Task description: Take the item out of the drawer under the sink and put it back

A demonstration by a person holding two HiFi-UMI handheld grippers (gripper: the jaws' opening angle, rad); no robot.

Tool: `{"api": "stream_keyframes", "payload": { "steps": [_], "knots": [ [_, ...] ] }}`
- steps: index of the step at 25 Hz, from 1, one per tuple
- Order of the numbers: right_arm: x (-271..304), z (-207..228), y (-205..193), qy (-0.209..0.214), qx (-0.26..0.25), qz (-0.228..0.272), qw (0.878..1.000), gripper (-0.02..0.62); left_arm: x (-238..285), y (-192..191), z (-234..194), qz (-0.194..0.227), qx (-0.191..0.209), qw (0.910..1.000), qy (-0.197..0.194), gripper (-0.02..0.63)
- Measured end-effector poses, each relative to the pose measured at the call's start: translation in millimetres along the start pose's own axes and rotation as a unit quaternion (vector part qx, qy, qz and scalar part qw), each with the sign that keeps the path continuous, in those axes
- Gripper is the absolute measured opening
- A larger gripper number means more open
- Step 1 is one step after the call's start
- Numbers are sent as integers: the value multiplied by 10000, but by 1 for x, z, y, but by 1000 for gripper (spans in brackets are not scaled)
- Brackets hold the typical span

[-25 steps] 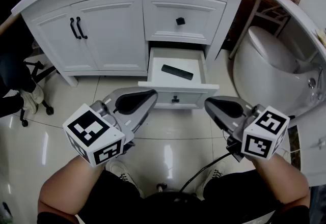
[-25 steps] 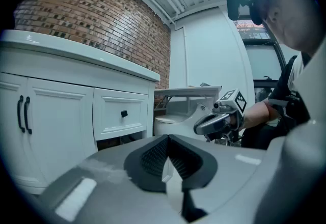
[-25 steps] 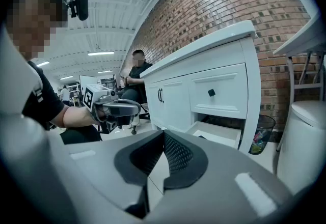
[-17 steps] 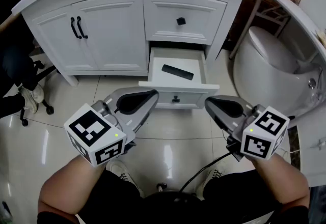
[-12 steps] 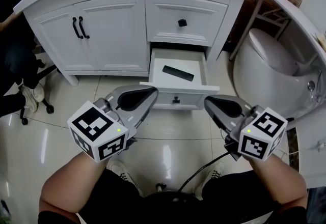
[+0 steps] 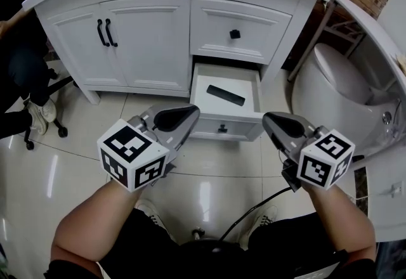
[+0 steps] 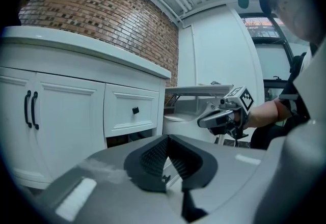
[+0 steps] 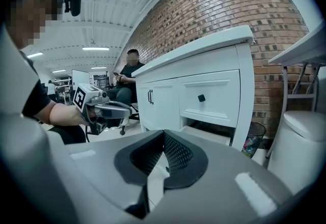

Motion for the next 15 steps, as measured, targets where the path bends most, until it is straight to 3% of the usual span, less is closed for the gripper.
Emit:
{"api": "stream_keyframes", "payload": {
  "steps": [5,15],
  "knots": [
    [17,16,-4,-13,-259,-463,9986,6,8,-5,-6,-73,-54,10000,35,6],
    [79,35,-7,624,-942,-1400,9837,31,22,-17,-22,-290,-95,9995,88,6]
  ]
}}
Point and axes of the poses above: the fingertips, and each gripper's own axes: x forward along the fingers, z to its right, y out of its top, the point moved 6 cm from there along -x, backward along the fingers, and after that the axes turned 5 degrees about y, right-handed, at the moved point
